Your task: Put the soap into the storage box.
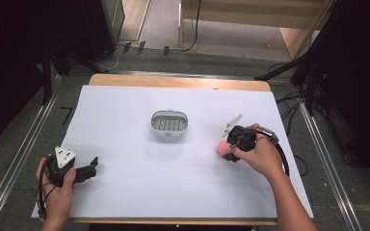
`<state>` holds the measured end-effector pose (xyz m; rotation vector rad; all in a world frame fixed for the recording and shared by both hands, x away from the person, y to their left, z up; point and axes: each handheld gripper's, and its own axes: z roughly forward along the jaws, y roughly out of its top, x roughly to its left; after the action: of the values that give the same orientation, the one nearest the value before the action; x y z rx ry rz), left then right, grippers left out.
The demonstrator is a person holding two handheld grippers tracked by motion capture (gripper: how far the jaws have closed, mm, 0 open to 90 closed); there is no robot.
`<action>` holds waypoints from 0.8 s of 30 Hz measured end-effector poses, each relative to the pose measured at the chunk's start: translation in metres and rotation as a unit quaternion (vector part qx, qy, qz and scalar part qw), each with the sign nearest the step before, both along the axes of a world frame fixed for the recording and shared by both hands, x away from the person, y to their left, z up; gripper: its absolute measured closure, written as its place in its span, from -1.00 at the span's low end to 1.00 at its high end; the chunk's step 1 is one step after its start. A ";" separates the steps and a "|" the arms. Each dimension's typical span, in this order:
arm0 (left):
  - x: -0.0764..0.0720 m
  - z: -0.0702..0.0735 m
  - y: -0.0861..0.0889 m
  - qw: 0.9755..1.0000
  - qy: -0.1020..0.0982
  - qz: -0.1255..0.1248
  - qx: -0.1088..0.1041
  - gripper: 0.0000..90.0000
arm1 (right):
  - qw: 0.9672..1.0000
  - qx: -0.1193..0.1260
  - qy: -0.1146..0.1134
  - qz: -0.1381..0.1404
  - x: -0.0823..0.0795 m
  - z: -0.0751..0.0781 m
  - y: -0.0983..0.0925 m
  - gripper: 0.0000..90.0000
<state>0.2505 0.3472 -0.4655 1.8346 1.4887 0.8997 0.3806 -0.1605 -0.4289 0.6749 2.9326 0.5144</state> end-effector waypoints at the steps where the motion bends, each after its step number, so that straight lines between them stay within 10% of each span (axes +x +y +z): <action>1: 0.000 0.000 0.000 1.000 0.000 0.000 0.000 -0.88 | 1.000 -0.003 -0.003 0.006 0.001 0.002 0.002 -0.15; 24: 0.000 0.000 0.000 1.000 -0.001 -0.001 -0.002 -0.88 | 0.998 -0.001 -0.015 0.067 0.020 0.029 0.057 -0.15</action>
<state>0.2501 0.3475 -0.4653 1.8322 1.4863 0.8966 0.4005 -0.1032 -0.4003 0.4673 2.9642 0.5275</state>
